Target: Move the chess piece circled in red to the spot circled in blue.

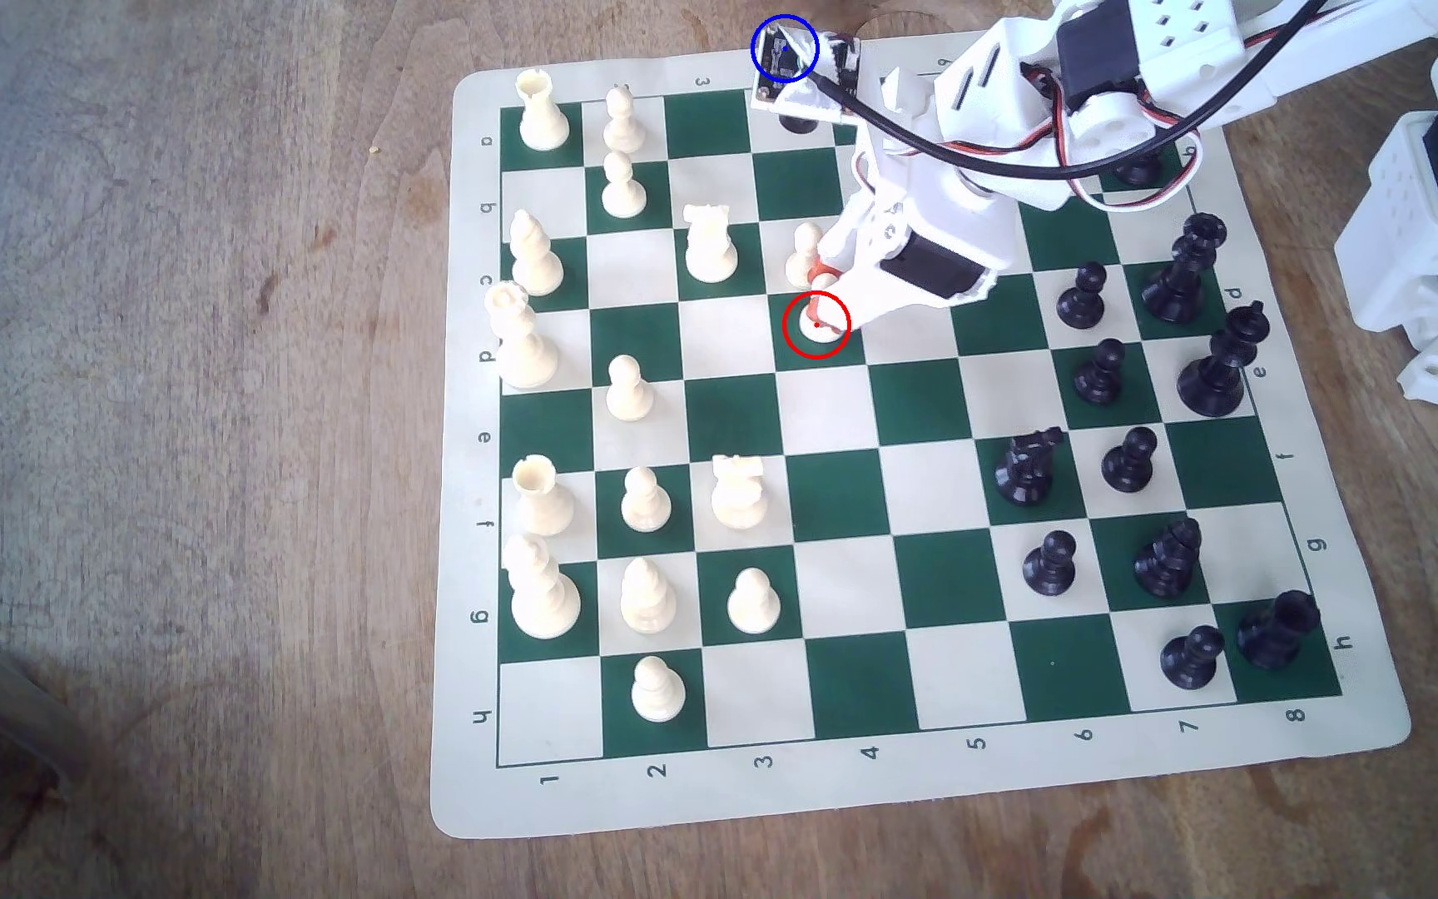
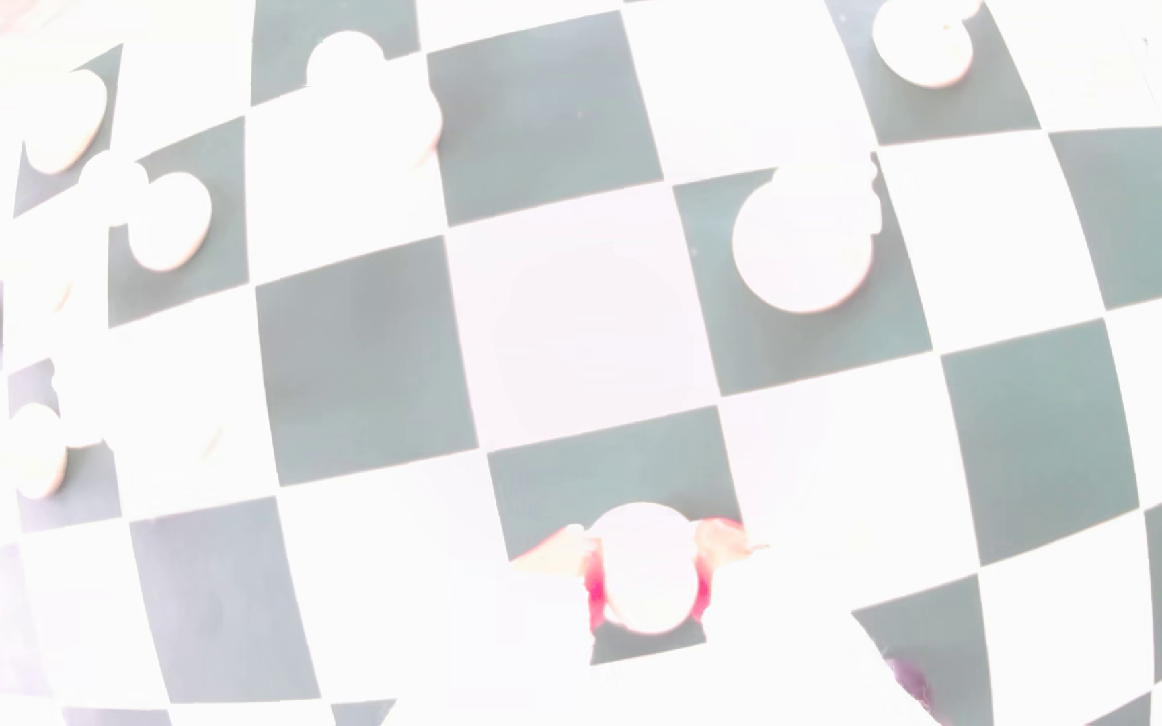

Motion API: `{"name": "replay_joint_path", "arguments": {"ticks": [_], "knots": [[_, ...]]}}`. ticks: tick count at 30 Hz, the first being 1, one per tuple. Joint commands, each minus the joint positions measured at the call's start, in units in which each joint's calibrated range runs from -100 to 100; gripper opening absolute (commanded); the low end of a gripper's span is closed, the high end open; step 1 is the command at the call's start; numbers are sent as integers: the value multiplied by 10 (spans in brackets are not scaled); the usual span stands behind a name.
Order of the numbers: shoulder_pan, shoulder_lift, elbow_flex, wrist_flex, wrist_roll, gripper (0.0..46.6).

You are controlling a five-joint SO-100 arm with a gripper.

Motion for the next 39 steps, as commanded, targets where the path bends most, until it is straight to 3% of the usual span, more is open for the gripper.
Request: {"name": "replay_joint_path", "arguments": {"ticks": [1,7,12,17,39], "knots": [[-6,-71,-87,68,-20,12],[41,-77,-211,158,-13,14],[147,-77,-218,146,32,14],[216,-46,-215,86,54,15],[251,142,-265,-34,59,20]]}}
